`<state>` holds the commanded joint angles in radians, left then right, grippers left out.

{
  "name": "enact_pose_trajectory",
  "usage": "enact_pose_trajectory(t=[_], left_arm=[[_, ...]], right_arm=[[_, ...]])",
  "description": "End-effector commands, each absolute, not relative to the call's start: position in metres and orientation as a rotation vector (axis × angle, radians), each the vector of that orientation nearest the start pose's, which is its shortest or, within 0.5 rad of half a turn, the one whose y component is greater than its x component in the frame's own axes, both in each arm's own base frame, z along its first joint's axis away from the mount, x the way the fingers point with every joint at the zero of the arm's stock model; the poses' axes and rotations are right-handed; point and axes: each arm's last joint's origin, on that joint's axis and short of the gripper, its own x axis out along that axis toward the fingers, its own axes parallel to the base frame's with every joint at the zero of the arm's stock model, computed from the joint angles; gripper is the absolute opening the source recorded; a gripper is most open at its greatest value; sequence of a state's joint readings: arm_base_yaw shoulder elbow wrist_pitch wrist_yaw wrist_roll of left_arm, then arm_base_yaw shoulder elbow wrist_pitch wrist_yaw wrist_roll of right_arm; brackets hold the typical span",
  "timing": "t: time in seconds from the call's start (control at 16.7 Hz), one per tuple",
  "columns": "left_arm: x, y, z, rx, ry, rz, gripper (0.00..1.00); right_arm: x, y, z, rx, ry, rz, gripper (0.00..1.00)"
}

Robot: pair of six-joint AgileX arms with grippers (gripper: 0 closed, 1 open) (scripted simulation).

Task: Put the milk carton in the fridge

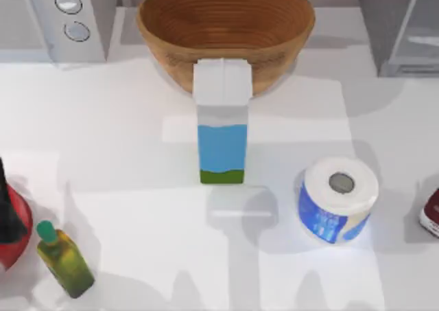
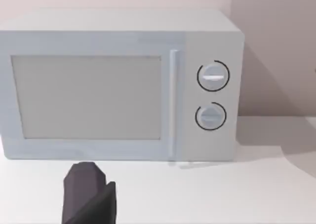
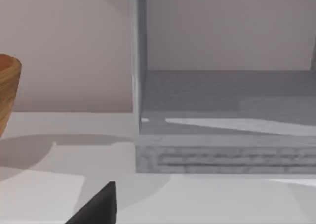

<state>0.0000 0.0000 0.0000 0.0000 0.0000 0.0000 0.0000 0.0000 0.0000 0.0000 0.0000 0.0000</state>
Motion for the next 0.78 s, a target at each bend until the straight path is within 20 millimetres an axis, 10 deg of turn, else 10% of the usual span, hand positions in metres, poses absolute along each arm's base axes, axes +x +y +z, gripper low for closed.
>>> enact_pose_trajectory(t=[0.78], left_arm=[[0.106, -0.001, 0.16, 0.0, 0.0, 0.0, 1.0]], right_arm=[[0.143, 0.047, 0.217, -0.015, -0.003, 0.186, 1.0]])
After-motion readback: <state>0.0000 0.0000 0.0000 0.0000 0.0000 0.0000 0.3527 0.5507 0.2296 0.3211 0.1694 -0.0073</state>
